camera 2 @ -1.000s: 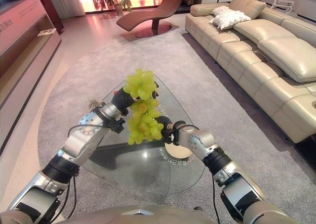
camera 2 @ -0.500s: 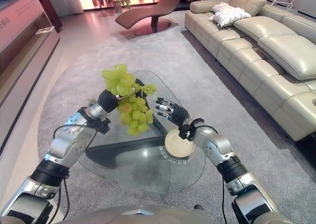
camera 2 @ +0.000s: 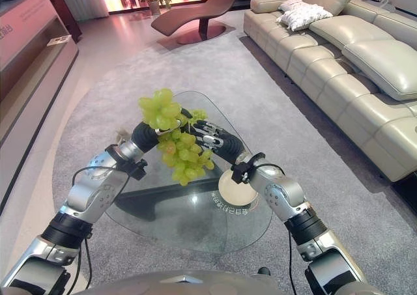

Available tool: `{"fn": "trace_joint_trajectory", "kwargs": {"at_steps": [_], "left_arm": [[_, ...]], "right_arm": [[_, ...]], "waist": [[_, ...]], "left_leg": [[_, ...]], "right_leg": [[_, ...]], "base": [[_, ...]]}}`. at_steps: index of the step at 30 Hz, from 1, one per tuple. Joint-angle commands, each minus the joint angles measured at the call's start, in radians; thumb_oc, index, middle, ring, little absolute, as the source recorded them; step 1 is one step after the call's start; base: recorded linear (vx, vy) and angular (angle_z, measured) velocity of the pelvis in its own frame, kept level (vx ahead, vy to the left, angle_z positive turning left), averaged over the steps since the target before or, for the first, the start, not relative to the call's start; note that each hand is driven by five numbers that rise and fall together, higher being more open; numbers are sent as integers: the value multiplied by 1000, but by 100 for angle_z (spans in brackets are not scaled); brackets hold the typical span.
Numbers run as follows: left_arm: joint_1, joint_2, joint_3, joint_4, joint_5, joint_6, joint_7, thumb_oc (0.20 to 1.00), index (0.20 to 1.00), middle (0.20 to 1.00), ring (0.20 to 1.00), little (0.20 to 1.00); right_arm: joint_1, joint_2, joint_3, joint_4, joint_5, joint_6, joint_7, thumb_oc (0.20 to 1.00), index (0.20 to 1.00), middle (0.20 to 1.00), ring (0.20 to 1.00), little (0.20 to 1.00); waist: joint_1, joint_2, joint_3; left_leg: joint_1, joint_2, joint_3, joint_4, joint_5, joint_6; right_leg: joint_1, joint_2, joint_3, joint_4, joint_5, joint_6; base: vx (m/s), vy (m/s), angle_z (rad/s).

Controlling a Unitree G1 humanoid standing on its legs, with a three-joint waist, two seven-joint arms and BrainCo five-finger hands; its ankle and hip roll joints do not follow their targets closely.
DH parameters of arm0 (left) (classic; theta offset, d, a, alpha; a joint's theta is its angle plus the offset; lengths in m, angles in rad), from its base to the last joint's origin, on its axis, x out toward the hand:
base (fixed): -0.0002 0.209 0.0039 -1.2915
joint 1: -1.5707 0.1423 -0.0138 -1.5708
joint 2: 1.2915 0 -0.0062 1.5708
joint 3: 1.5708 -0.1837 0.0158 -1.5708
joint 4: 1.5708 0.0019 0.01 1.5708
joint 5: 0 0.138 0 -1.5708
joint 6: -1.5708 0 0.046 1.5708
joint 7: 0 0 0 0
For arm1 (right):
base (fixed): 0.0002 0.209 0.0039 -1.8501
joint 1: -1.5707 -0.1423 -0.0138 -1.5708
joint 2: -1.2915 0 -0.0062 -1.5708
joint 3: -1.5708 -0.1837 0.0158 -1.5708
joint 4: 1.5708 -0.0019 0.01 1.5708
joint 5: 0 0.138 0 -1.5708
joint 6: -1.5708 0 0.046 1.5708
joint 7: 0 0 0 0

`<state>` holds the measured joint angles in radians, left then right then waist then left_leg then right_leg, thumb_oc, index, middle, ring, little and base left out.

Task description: Pick up fruits into the plate

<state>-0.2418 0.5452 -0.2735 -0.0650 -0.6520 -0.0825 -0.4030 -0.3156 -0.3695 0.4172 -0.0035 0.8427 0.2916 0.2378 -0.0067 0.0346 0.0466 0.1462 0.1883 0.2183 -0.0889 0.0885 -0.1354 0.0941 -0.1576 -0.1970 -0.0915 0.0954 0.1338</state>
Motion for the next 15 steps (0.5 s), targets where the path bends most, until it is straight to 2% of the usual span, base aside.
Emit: {"fn": "trace_joint_trajectory", "kwargs": {"at_steps": [1,10,15], "left_arm": [[-130,-5,-1,-15,-76,-52,32,200,200,200,200,200],[-181,-7,6,-25,-38,-135,137,200,200,200,200,200],[-189,-2,18,-50,6,-139,184,200,200,200,200,200]], "right_arm": [[-47,44,31,-119,58,-12,30,1000,1000,1000,1000,1000],[-20,56,56,-100,104,42,28,1000,1000,1000,1000,1000],[13,63,79,-115,101,80,51,1000,1000,1000,1000,1000]], "waist": [[-9,-28,9],[-22,-31,5],[-25,-32,5]], "left_leg": [[-30,6,18,33,-26,14],[-29,7,16,32,-23,13],[-30,4,10,30,-21,13]], "right_leg": [[41,-34,-72,89,-93,-15],[43,-28,-57,93,-98,-18],[41,-25,-54,97,-101,-19]], "base": [[0,0,0],[0,0,0],[0,0,0]]}}
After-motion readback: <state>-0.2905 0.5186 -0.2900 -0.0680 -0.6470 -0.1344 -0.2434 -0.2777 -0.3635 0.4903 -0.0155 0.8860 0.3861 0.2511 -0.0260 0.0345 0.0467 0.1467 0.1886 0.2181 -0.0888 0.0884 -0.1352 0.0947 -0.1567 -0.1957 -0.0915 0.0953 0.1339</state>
